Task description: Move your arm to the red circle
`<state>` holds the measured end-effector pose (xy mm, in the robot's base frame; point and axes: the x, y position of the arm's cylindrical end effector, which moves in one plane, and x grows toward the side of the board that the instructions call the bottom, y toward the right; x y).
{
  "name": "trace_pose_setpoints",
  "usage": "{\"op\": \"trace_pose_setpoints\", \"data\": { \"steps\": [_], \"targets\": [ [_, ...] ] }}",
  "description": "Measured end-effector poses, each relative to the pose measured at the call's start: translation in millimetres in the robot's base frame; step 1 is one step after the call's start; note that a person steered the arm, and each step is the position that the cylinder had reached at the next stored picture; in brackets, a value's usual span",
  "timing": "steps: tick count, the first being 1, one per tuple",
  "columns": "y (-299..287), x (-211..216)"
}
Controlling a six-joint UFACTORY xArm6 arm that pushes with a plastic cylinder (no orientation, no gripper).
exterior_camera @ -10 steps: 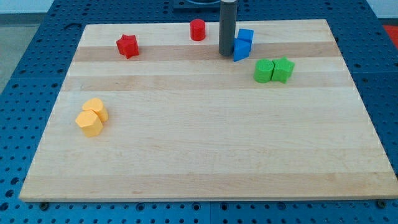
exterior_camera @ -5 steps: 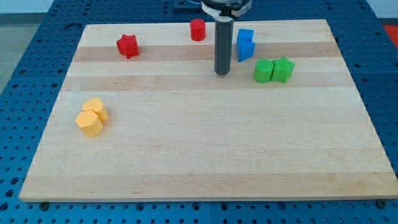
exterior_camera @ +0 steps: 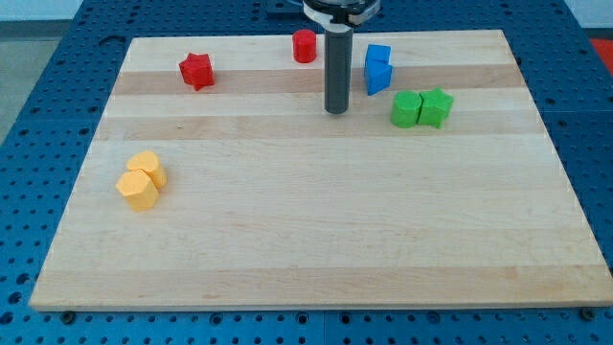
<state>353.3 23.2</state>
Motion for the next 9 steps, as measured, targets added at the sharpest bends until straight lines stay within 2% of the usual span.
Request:
{"op": "trace_pose_setpoints", "data": {
  "steps": [2, 6, 9],
  "targets": [
    [-9, -2],
    [-14, -43],
    [-21, -51]
  ]
}}
